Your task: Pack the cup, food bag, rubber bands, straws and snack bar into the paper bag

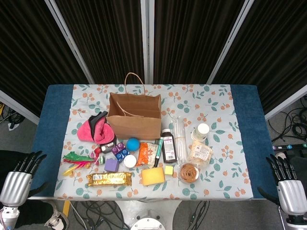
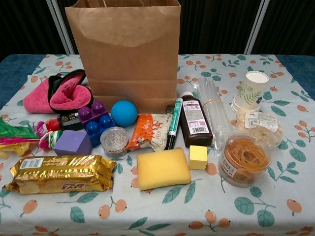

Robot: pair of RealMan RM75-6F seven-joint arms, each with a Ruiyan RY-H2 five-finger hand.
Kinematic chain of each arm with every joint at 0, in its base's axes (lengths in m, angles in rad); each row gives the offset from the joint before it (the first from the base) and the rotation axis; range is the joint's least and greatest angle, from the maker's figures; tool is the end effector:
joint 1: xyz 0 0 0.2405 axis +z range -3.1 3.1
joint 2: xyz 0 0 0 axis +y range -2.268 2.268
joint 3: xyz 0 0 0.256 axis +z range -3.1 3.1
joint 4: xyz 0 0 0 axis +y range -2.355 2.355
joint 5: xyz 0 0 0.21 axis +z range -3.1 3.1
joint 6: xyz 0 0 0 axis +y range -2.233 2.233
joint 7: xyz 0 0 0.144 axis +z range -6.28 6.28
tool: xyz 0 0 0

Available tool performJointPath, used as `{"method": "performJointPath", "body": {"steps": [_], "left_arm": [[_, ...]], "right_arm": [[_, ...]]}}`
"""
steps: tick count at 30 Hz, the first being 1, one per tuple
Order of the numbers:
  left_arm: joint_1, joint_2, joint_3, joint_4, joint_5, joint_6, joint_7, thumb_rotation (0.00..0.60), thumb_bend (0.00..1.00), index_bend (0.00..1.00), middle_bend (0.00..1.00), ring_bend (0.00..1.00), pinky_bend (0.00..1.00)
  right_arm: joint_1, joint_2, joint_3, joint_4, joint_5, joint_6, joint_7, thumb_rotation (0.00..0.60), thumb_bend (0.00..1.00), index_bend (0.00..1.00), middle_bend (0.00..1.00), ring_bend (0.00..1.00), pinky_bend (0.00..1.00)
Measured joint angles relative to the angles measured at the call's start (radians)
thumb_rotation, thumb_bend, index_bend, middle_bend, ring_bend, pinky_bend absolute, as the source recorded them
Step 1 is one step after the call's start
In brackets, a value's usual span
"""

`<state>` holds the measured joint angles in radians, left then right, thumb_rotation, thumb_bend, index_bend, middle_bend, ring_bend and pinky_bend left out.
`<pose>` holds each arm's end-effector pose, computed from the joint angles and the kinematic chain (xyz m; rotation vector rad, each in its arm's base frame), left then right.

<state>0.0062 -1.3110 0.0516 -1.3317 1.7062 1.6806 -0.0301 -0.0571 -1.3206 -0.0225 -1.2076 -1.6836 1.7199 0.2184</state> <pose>-0.3260 0.1296 0.1196 -1.4866 -0.7770 -0.9757 -0.3515 -0.1175 0.1374 1.4007 -0.8283 1.0194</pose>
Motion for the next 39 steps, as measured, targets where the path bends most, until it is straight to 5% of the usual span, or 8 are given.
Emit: {"method": "performJointPath", "body": {"steps": [14, 21, 29, 39], "left_arm": [[-0.001, 0.008, 0.009, -0.017, 0.004, -0.012, -0.006, 0.600, 0.09, 0.22, 0.23, 0.15, 0.25], [-0.004, -0.006, 0.007, 0.012, -0.013, -0.026, -0.053, 0.600, 0.09, 0.22, 0.23, 0.15, 0.25], [-0.003, -0.009, 0.006, 0.028, -0.021, -0.026, -0.098, 0.600, 0.09, 0.22, 0.23, 0.15, 0.24], [-0.005, -0.011, 0.010, 0.034, -0.021, -0.034, -0.103, 0.600, 0.09, 0.22, 0.23, 0.15, 0.25]], "right_arm": [[0.047, 0.055, 0.005, -0.141, -0.014, -0.057, -0.041, 0.600, 0.00, 0.00, 0.06, 0.00, 0.00], [0.137, 0.121, 0.074, -0.322, 0.060, -0.192, -0.103, 0.600, 0.05, 0.07, 0.12, 0.03, 0.11], [0.316, 0.139, 0.231, -0.457, 0.375, -0.453, -0.268, 0.600, 0.08, 0.15, 0.17, 0.09, 0.21], [0.560, -0.005, 0.344, -0.412, 0.771, -0.696, -0.466, 0.600, 0.09, 0.16, 0.19, 0.09, 0.22]]}}
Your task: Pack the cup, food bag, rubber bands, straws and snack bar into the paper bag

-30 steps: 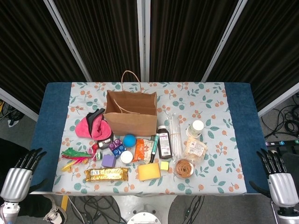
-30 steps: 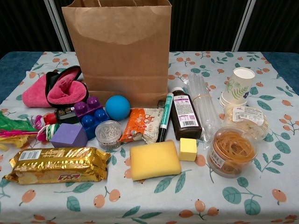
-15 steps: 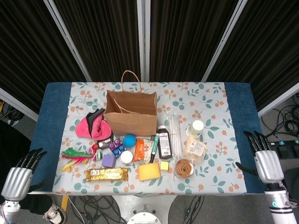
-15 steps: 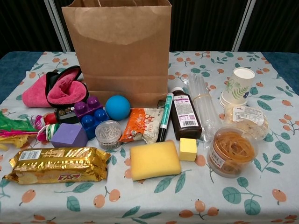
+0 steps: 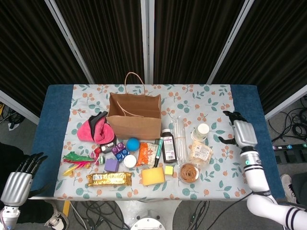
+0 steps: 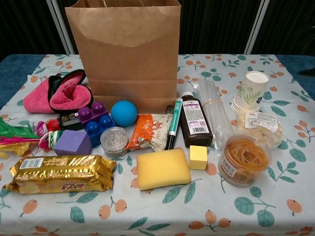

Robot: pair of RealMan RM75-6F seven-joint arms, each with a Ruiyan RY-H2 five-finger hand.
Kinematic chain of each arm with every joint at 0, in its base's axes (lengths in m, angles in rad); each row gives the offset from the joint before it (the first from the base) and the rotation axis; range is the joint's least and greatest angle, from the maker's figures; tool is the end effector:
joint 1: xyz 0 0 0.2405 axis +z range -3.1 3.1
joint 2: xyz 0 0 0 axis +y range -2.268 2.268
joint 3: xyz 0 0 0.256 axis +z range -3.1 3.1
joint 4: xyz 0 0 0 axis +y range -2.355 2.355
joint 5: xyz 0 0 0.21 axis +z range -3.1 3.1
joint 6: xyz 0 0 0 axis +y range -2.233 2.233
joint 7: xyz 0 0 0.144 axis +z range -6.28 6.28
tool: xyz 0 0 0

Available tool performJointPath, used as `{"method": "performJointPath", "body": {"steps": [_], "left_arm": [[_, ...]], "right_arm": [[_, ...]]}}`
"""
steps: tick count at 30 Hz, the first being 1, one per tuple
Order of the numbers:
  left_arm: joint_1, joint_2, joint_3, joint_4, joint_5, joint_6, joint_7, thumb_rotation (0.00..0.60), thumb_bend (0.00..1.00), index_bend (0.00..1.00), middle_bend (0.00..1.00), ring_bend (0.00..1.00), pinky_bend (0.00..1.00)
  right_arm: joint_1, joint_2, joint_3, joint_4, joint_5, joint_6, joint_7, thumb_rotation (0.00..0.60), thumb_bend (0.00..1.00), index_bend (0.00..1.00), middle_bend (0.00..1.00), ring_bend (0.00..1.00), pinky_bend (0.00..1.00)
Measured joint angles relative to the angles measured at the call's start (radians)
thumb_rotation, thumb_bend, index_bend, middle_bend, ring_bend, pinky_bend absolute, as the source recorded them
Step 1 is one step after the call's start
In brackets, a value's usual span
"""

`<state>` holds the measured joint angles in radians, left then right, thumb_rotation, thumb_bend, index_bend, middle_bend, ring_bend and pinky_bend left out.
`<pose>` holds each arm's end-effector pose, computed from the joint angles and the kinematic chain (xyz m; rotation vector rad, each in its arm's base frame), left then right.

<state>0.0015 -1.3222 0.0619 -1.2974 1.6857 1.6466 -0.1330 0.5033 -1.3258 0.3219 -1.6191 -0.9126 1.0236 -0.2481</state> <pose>-0.3354 0.1297 0.1145 -1.4777 -0.8784 -0.9979 -0.2328 -0.3376 0.0821 1.3748 -1.2183 0.9072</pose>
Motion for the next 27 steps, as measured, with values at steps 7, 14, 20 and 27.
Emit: {"method": "performJointPath", "body": {"steps": [7, 14, 20, 27], "left_arm": [[-0.001, -0.001, 0.001, 0.001, -0.003, -0.006, 0.001, 0.600, 0.09, 0.22, 0.23, 0.15, 0.25], [-0.003, 0.001, -0.001, -0.006, -0.003, -0.005, -0.006, 0.600, 0.09, 0.22, 0.23, 0.15, 0.25], [-0.004, 0.001, 0.000, -0.004, -0.003, -0.006, -0.013, 0.600, 0.09, 0.22, 0.23, 0.15, 0.24], [-0.005, -0.004, 0.000, 0.007, -0.008, -0.013, -0.021, 0.600, 0.09, 0.22, 0.23, 0.15, 0.24]], "right_arm": [[0.094, -0.071, 0.000, 0.041, 0.102, -0.053, -0.092, 0.600, 0.09, 0.15, 0.19, 0.09, 0.22], [0.138, -0.105, -0.023, 0.060, 0.197, -0.051, -0.171, 0.600, 0.09, 0.16, 0.19, 0.09, 0.21], [0.169, -0.137, -0.048, 0.100, 0.260, -0.048, -0.214, 0.600, 0.09, 0.16, 0.19, 0.09, 0.21], [0.195, -0.175, -0.057, 0.146, 0.269, -0.053, -0.214, 0.600, 0.11, 0.24, 0.24, 0.13, 0.25]]}}
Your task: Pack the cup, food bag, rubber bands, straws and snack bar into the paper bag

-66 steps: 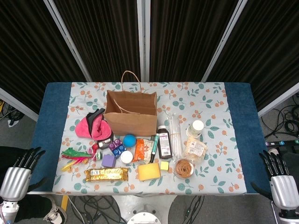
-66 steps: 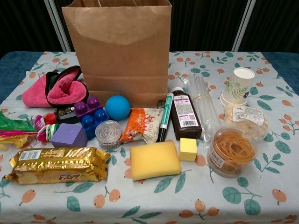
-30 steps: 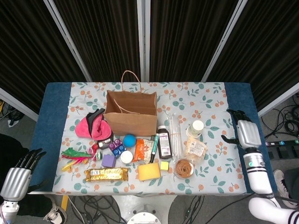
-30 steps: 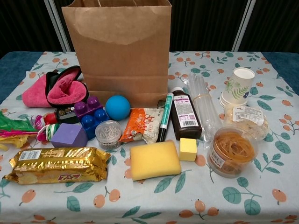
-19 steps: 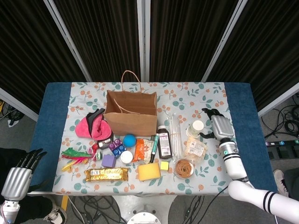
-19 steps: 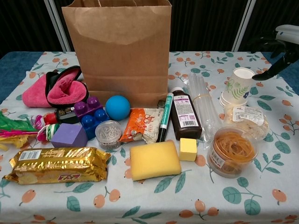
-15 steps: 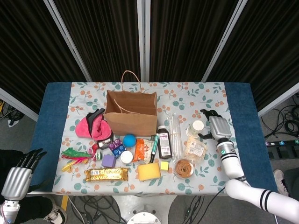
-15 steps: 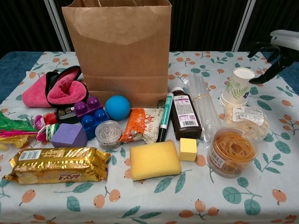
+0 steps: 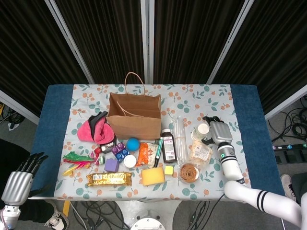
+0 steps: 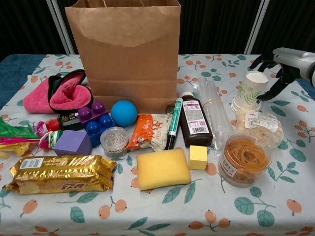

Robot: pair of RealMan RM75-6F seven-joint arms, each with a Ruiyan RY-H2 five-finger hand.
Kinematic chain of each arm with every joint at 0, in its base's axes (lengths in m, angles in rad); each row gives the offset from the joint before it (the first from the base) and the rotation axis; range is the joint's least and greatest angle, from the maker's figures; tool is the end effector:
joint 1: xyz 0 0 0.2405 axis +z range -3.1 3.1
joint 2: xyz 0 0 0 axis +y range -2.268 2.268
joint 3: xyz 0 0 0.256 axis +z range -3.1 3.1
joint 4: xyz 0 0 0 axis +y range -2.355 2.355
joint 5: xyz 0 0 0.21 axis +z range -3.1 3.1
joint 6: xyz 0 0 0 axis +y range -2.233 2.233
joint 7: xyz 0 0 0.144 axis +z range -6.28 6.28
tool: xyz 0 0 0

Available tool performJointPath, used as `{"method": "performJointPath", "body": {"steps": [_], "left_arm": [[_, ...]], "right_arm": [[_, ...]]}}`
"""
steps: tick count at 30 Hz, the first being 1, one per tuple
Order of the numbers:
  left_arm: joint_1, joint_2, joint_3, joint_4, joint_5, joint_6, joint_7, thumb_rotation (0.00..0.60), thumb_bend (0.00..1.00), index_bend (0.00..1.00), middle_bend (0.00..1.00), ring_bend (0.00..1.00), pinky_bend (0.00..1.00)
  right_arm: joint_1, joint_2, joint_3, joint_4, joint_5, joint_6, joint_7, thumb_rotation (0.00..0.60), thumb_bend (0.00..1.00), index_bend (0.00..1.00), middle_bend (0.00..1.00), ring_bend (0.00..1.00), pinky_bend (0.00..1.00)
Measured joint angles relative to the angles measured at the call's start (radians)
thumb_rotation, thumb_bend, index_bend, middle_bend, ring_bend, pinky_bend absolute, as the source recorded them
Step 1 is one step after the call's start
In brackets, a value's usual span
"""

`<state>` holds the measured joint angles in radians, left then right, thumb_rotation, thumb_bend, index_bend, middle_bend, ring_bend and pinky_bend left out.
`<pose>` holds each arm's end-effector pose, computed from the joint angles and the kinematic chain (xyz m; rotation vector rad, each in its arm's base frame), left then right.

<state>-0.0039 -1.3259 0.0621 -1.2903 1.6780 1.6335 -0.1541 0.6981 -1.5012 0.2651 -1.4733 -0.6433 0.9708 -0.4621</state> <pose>-0.3374 0.1317 0.1128 -1.4755 -0.9013 -1.0011 -0.2116 -0.3633 0.0153 1.4788 -1.2545 0.7096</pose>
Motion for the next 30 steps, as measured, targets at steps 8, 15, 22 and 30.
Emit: {"method": "performJointPath", "body": {"steps": [8, 15, 22, 30], "left_arm": [[-0.001, -0.004, 0.001, 0.007, 0.002, 0.002, -0.001, 0.600, 0.09, 0.22, 0.23, 0.15, 0.24], [0.000, -0.002, 0.001, 0.005, 0.000, 0.000, 0.000, 0.600, 0.09, 0.22, 0.23, 0.15, 0.25], [-0.001, -0.004, 0.003, 0.006, 0.007, 0.005, -0.001, 0.600, 0.09, 0.22, 0.23, 0.15, 0.24], [-0.002, -0.005, 0.005, 0.004, 0.011, 0.007, -0.005, 0.600, 0.09, 0.22, 0.23, 0.15, 0.25]], "right_arm": [[0.024, -0.028, -0.014, 0.034, 0.045, -0.012, -0.022, 0.600, 0.15, 0.30, 0.29, 0.18, 0.31], [0.024, -0.032, -0.016, 0.025, 0.040, 0.016, -0.016, 0.600, 0.25, 0.47, 0.41, 0.30, 0.44], [0.002, 0.026, -0.001, -0.079, -0.019, 0.076, 0.012, 0.600, 0.27, 0.50, 0.43, 0.33, 0.46], [-0.027, 0.182, 0.063, -0.349, -0.140, 0.226, 0.016, 0.600, 0.27, 0.51, 0.44, 0.34, 0.47]]}}
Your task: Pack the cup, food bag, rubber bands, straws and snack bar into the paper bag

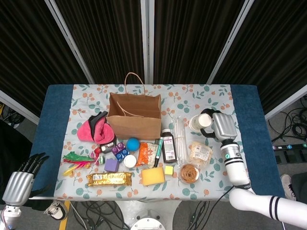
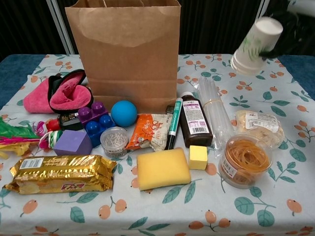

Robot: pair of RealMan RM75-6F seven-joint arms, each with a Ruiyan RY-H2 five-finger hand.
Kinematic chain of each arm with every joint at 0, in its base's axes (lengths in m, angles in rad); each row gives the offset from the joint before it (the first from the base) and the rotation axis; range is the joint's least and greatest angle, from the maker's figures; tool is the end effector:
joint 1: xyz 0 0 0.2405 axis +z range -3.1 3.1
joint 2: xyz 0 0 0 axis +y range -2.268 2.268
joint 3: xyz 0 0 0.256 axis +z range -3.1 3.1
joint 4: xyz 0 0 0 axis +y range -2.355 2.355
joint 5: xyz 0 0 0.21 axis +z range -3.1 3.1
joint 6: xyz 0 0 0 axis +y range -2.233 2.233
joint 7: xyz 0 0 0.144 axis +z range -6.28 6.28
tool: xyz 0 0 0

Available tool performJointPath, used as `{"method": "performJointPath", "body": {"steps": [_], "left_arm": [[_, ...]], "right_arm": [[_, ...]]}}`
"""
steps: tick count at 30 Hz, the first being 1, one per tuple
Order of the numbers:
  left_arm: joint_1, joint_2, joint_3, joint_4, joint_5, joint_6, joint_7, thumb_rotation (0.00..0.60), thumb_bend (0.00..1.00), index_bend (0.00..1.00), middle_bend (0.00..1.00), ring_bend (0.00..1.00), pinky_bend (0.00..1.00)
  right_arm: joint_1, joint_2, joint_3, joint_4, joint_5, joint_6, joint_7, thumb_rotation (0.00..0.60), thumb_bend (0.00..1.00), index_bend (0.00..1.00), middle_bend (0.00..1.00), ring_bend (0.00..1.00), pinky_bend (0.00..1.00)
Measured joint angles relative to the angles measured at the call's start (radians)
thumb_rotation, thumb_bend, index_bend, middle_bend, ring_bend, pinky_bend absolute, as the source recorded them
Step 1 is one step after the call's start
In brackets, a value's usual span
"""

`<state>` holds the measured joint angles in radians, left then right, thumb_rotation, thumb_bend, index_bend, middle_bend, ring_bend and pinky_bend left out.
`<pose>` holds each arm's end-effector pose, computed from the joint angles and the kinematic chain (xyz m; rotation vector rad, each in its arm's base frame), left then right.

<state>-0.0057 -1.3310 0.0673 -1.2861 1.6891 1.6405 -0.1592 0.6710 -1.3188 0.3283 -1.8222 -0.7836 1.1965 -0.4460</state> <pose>-0.3356 0.1310 0.1108 -1.4849 -0.9010 -1.0155 -0.1484 -0.3466 0.0857 1.4314 -1.1099 0.9966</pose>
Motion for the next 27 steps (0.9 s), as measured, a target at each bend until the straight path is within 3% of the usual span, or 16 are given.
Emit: {"method": "performJointPath", "body": {"steps": [6, 8, 11, 16, 23, 27], "left_arm": [[0.000, -0.003, 0.006, 0.003, 0.011, 0.004, 0.005, 0.600, 0.09, 0.22, 0.23, 0.15, 0.24], [0.000, -0.003, 0.006, 0.003, 0.011, 0.005, 0.005, 0.600, 0.09, 0.22, 0.23, 0.15, 0.24], [0.000, -0.003, 0.005, 0.004, 0.010, 0.005, 0.003, 0.600, 0.09, 0.22, 0.23, 0.15, 0.25], [0.001, -0.003, 0.006, 0.008, 0.005, 0.002, -0.004, 0.600, 0.09, 0.22, 0.23, 0.15, 0.25], [0.004, 0.000, 0.004, 0.014, 0.001, 0.009, -0.017, 0.600, 0.09, 0.22, 0.23, 0.15, 0.25], [0.008, 0.001, 0.003, 0.017, -0.001, 0.014, -0.024, 0.600, 0.09, 0.22, 0.23, 0.15, 0.25]], "right_arm": [[0.012, 0.110, 0.119, -0.232, -0.073, 0.121, -0.039, 0.600, 0.27, 0.51, 0.44, 0.34, 0.47], [0.041, 0.124, 0.172, -0.271, -0.084, 0.160, -0.068, 0.600, 0.27, 0.51, 0.44, 0.34, 0.47], [0.103, 0.107, 0.211, -0.277, -0.086, 0.188, -0.103, 0.600, 0.27, 0.51, 0.44, 0.34, 0.47], [0.203, 0.001, 0.217, -0.203, -0.078, 0.197, -0.142, 0.600, 0.27, 0.51, 0.44, 0.34, 0.48], [0.305, -0.212, 0.177, -0.018, -0.048, 0.183, -0.163, 0.600, 0.27, 0.51, 0.44, 0.34, 0.48], [0.342, -0.285, 0.155, 0.049, -0.043, 0.169, -0.163, 0.600, 0.27, 0.51, 0.44, 0.34, 0.48]]}}
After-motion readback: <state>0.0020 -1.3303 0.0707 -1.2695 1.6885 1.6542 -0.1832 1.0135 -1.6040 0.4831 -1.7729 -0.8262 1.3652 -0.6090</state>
